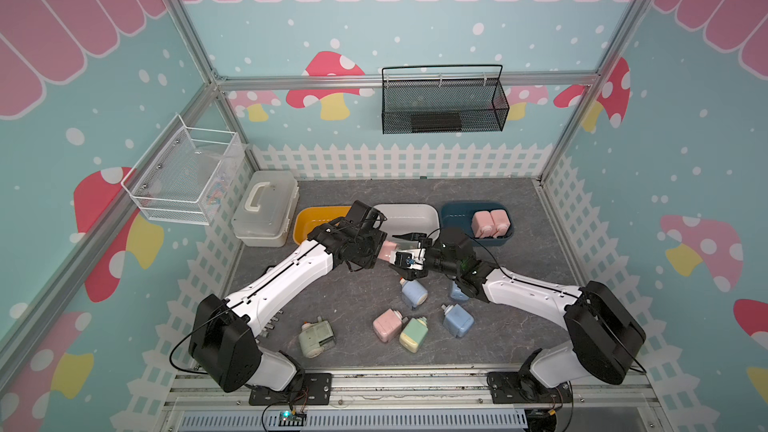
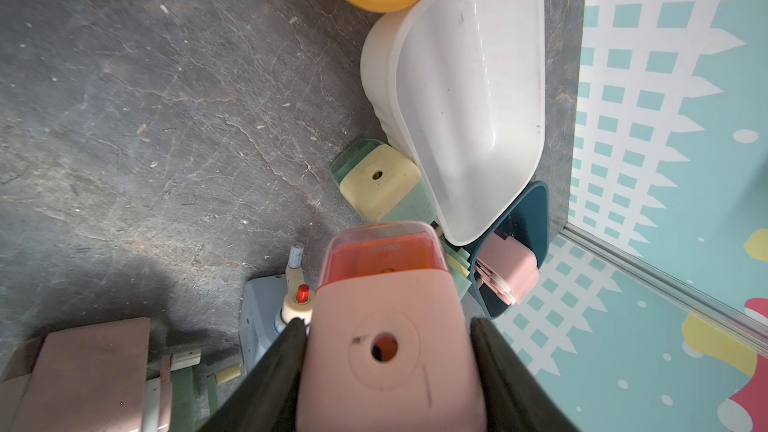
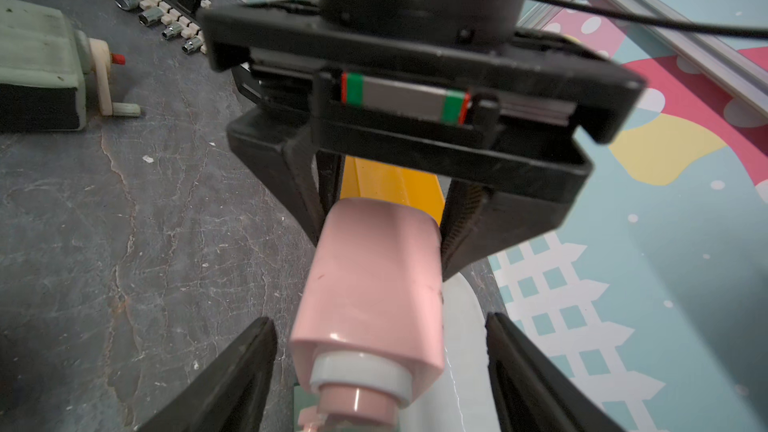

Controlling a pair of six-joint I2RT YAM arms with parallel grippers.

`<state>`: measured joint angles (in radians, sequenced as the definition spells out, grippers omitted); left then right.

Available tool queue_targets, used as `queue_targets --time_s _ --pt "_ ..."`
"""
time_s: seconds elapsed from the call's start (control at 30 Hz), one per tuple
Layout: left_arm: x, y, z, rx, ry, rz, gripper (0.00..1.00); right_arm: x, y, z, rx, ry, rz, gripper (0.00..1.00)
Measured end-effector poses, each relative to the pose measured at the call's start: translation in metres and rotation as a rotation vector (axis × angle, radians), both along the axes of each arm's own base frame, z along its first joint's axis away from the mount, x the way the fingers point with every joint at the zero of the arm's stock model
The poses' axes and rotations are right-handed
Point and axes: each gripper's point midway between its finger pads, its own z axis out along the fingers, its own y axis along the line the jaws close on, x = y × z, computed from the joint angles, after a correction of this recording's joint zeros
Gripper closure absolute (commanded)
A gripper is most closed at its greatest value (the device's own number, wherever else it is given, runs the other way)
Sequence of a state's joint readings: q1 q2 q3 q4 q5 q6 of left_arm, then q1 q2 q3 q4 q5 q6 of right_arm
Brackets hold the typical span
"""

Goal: Place the pencil sharpeners by color into the storage box
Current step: Pick up the pencil sharpener from the center of the board.

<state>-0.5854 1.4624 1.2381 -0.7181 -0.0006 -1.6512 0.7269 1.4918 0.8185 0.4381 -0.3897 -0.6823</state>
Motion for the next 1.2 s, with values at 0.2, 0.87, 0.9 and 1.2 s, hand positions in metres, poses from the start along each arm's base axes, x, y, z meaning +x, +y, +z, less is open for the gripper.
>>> queue_targets --time_s 0.2,0.87,0.9,1.2 --pt "0.002 -0.001 0.001 -0.011 -0.005 0.013 1.00 0.001 0.005 -0.004 -0.011 -0.001 0.008 0.37" --pt "0.004 -0.004 0.000 -0.043 -0.004 0.033 1.00 0.009 0.010 -0.006 -0.032 0.025 0.001 0.95" --pt "0.004 -0.003 0.000 -0.043 -0.004 0.033 0.93 0.008 0.010 -0.006 -0.034 0.028 0.002 1.00" --pt "0.018 0.015 0.007 0.066 -0.102 -0.013 0.01 0.008 0.008 -0.011 -0.046 0.071 -0.008 1.00"
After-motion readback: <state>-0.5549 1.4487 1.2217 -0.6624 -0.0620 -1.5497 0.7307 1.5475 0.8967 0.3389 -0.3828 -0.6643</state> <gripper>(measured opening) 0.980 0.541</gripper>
